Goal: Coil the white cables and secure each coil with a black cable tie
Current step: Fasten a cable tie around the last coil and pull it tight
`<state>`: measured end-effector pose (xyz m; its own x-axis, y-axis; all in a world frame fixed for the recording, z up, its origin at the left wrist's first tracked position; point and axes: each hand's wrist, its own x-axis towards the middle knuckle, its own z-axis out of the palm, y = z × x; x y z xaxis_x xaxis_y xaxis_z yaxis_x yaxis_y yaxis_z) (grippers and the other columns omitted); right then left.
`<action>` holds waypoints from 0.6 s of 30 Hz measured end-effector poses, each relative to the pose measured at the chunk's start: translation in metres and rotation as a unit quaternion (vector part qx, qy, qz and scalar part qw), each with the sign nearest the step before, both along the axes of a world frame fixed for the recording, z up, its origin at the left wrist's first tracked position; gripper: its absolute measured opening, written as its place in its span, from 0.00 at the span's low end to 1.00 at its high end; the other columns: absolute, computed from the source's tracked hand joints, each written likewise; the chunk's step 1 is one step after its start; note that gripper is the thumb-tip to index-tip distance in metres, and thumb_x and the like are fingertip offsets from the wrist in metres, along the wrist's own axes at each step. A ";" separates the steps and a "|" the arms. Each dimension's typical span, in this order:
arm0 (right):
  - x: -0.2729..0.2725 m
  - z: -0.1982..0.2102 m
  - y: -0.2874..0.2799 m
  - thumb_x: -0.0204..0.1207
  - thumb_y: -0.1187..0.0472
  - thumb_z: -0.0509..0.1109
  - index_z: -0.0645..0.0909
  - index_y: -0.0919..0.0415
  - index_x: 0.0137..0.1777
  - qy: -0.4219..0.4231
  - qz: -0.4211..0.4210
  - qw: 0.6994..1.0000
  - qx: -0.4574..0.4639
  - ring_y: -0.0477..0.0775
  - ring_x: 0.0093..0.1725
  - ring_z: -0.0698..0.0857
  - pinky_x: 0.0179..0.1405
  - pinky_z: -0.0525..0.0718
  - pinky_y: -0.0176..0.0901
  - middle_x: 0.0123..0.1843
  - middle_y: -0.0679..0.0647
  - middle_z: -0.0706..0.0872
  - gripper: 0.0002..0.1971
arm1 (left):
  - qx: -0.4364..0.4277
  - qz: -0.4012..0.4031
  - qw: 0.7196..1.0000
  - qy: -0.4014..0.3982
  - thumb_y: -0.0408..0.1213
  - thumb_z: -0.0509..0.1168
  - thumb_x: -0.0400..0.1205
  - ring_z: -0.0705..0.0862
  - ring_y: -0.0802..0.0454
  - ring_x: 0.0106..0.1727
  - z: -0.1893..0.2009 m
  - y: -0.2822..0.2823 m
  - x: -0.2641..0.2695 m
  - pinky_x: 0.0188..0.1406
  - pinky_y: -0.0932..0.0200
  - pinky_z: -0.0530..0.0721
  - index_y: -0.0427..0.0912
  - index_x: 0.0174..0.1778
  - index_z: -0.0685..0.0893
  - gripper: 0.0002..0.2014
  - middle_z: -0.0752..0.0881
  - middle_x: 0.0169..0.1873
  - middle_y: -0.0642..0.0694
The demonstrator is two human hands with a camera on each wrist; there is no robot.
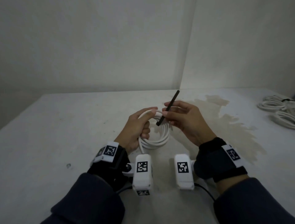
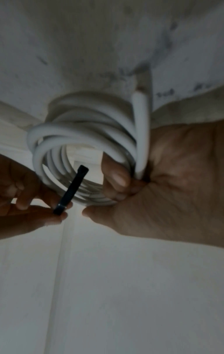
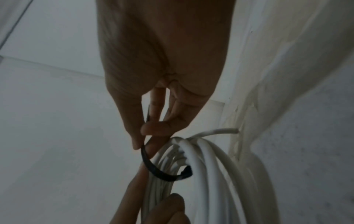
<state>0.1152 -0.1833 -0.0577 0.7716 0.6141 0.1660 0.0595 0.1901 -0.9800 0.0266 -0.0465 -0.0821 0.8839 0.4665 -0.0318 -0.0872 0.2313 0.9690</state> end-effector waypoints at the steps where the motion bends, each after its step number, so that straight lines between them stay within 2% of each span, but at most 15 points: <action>1: 0.000 -0.001 -0.001 0.69 0.73 0.77 0.87 0.63 0.49 -0.022 -0.004 1.000 -0.003 0.47 0.34 0.87 0.29 0.80 0.31 0.40 0.53 0.91 0.10 | 0.000 -0.006 1.000 0.002 0.40 0.65 0.84 0.57 0.60 0.17 0.000 -0.001 0.000 0.15 0.69 0.56 0.42 0.56 0.87 0.10 0.60 0.19 0.54; 4: -0.001 -0.002 -0.002 0.67 0.74 0.78 0.88 0.68 0.45 -0.088 -0.014 0.996 -0.012 0.38 0.29 0.84 0.29 0.76 0.26 0.34 0.45 0.89 0.07 | -0.004 -0.028 1.000 0.005 0.42 0.64 0.84 0.56 0.60 0.18 -0.002 -0.001 0.003 0.14 0.70 0.56 0.41 0.55 0.87 0.11 0.58 0.20 0.54; 5: -0.001 -0.002 -0.001 0.66 0.74 0.79 0.89 0.67 0.44 -0.116 -0.014 0.993 -0.024 0.37 0.31 0.83 0.33 0.77 0.27 0.33 0.42 0.88 0.08 | -0.004 -0.034 0.999 0.007 0.42 0.64 0.84 0.56 0.60 0.17 -0.001 -0.002 0.003 0.14 0.70 0.56 0.40 0.56 0.87 0.11 0.58 0.20 0.54; 7: 0.001 -0.004 0.000 0.64 0.73 0.80 0.90 0.63 0.43 -0.151 -0.009 0.987 -0.048 0.42 0.47 0.86 0.49 0.82 0.34 0.43 0.42 0.88 0.09 | -0.005 -0.046 0.999 0.012 0.41 0.64 0.84 0.56 0.60 0.17 -0.001 -0.005 0.003 0.13 0.70 0.56 0.40 0.53 0.86 0.10 0.58 0.19 0.55; 8: 0.001 -0.005 0.000 0.64 0.73 0.80 0.89 0.63 0.43 -0.146 -0.002 0.988 -0.049 0.48 0.55 0.86 0.57 0.83 0.39 0.50 0.48 0.88 0.09 | -0.007 -0.051 0.999 0.015 0.42 0.64 0.84 0.56 0.60 0.17 0.000 -0.005 0.003 0.13 0.69 0.56 0.41 0.49 0.86 0.09 0.58 0.19 0.55; 9: 0.001 -0.006 0.000 0.64 0.75 0.79 0.89 0.66 0.44 -0.133 0.008 0.990 -0.044 0.55 0.57 0.86 0.60 0.84 0.44 0.53 0.55 0.88 0.10 | -0.008 -0.055 0.998 0.015 0.43 0.65 0.84 0.56 0.60 0.17 0.000 -0.006 0.003 0.13 0.69 0.55 0.42 0.46 0.85 0.09 0.58 0.19 0.54; 10: 0.001 -0.007 0.000 0.65 0.76 0.78 0.88 0.68 0.45 -0.124 0.015 0.991 -0.038 0.60 0.56 0.87 0.59 0.86 0.48 0.53 0.61 0.89 0.10 | -0.008 -0.058 0.998 0.016 0.45 0.65 0.83 0.56 0.60 0.17 0.000 -0.007 0.003 0.13 0.69 0.55 0.42 0.47 0.85 0.10 0.58 0.20 0.54; 12: 0.000 -0.006 0.000 0.65 0.77 0.78 0.88 0.69 0.44 -0.126 0.016 0.991 -0.031 0.63 0.50 0.89 0.55 0.88 0.54 0.51 0.64 0.90 0.09 | -0.005 -0.051 0.998 0.021 0.51 0.65 0.82 0.56 0.60 0.18 0.001 -0.007 0.003 0.14 0.69 0.56 0.41 0.53 0.86 0.16 0.58 0.20 0.54; 15: -0.001 -0.006 0.001 0.63 0.76 0.79 0.88 0.66 0.41 -0.139 -0.012 0.990 -0.030 0.58 0.46 0.90 0.52 0.89 0.52 0.49 0.60 0.91 0.09 | -0.027 -0.027 0.999 0.029 0.59 0.63 0.80 0.56 0.59 0.18 0.003 -0.009 0.005 0.15 0.68 0.56 0.42 0.43 0.79 0.20 0.59 0.19 0.54; 16: 0.000 -0.007 0.002 0.63 0.76 0.80 0.89 0.66 0.41 -0.143 -0.024 0.989 -0.031 0.56 0.44 0.90 0.52 0.90 0.51 0.49 0.59 0.91 0.09 | -0.046 -0.021 0.998 0.029 0.58 0.62 0.81 0.56 0.59 0.17 0.003 -0.010 0.006 0.15 0.68 0.55 0.43 0.40 0.77 0.20 0.59 0.18 0.54; 18: 0.002 -0.008 0.003 0.62 0.75 0.81 0.89 0.65 0.40 -0.150 -0.038 0.987 -0.034 0.54 0.42 0.90 0.51 0.90 0.49 0.47 0.57 0.91 0.09 | -0.079 -0.012 0.996 0.026 0.51 0.61 0.84 0.56 0.59 0.16 0.003 -0.011 0.008 0.14 0.69 0.54 0.43 0.35 0.78 0.17 0.60 0.18 0.53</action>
